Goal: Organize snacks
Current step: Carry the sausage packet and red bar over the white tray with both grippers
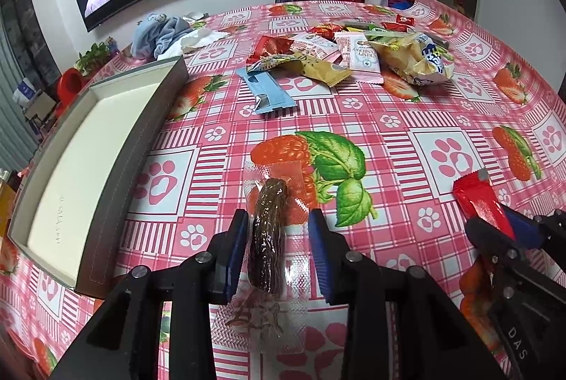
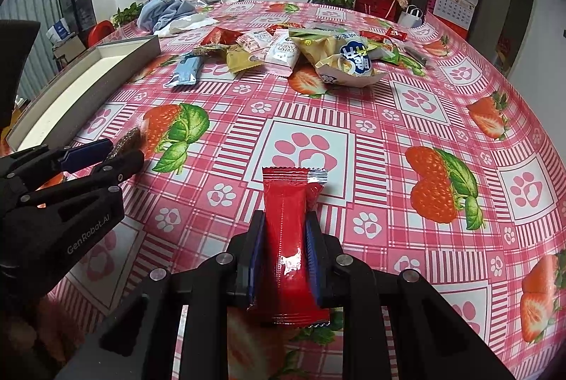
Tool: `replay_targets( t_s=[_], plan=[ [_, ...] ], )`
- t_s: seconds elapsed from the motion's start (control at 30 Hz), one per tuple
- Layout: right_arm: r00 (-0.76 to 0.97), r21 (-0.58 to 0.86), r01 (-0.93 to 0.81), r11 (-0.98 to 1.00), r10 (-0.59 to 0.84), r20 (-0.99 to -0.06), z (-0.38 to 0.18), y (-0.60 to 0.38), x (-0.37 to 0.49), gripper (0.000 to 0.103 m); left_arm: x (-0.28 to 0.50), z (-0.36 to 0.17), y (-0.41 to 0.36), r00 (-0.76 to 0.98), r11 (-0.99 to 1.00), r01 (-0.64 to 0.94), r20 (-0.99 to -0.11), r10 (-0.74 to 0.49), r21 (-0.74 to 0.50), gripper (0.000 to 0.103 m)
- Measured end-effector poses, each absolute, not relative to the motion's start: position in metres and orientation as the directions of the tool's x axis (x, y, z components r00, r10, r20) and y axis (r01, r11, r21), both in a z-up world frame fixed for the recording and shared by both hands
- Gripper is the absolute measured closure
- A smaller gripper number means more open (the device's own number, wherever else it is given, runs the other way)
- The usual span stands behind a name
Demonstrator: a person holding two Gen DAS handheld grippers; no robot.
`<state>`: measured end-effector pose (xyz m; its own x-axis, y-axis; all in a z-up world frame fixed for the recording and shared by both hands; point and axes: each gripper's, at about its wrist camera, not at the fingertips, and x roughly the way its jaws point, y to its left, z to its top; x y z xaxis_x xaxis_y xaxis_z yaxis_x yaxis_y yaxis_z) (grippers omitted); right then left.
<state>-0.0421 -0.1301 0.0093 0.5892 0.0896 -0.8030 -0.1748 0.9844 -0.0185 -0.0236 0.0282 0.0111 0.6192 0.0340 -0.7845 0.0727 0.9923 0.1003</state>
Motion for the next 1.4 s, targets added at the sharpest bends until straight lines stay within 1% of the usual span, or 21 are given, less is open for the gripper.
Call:
replay_targets(
  t_s=[0.1,0.17,0.27,0.37,0.47,0.57,0.67,0.83,0.97,1.2,1.4],
  plan=[
    [0.581,0.001,-0.170,0.985,0.102,-0.808,0.009,-0.132,-0.041,0.080,-0.021,0.013,0.034,0.615,0.996,0.078,-0.788,-0.010,0.048,0.065],
    [0.580,-0.010,-0.169,0.986,0.092,-0.809,0.009,-0.130,-0.042,0.080,-0.019,0.014,0.042,0.611,0.997,0.077,-0.790,-0.050,-0.003,0.065],
    [0.571,-0.021,-0.172,0.985,0.083,-0.817,0.010,-0.128,-0.040,0.080,-0.019,0.013,0.046,0.608,0.996,0.081,-0.790,-0.075,-0.032,0.064],
    [0.545,-0.017,-0.180,0.983,0.085,-0.834,0.012,-0.127,-0.037,0.080,-0.021,0.014,0.038,0.598,0.993,0.114,-0.800,-0.047,0.027,0.064],
    [0.515,0.045,-0.183,0.982,0.135,-0.847,0.016,-0.129,-0.037,0.080,-0.026,0.016,0.035,0.585,0.993,0.102,-0.811,-0.013,0.058,0.064],
    [0.519,0.049,-0.194,0.980,0.145,-0.842,0.025,-0.122,-0.043,0.080,-0.029,0.024,0.042,0.557,0.997,0.074,-0.830,-0.021,0.024,0.065],
    [0.505,0.085,-0.219,0.972,0.188,-0.843,0.035,-0.113,-0.045,0.080,-0.031,0.042,0.052,0.547,0.998,0.063,-0.835,-0.053,-0.022,0.065],
    [0.528,0.122,-0.257,0.959,0.245,-0.813,0.070,-0.095,-0.043,0.080,-0.039,0.077,0.072,0.589,0.999,0.038,-0.807,-0.032,-0.011,0.065],
    [0.540,0.144,-0.280,0.949,0.280,-0.794,0.092,-0.080,-0.039,0.080,-0.042,0.090,0.096,0.612,1.000,-0.002,-0.791,0.002,0.001,0.065],
    [0.545,0.141,-0.369,0.919,0.337,-0.768,0.117,-0.028,-0.035,0.080,-0.041,0.087,0.154,0.585,0.995,-0.102,-0.809,0.056,-0.005,0.065],
    [0.522,0.150,-0.433,0.889,0.383,-0.762,0.122,0.015,-0.029,0.080,-0.047,0.083,0.188,0.578,0.988,-0.154,-0.811,0.091,0.002,0.065]
  ],
)
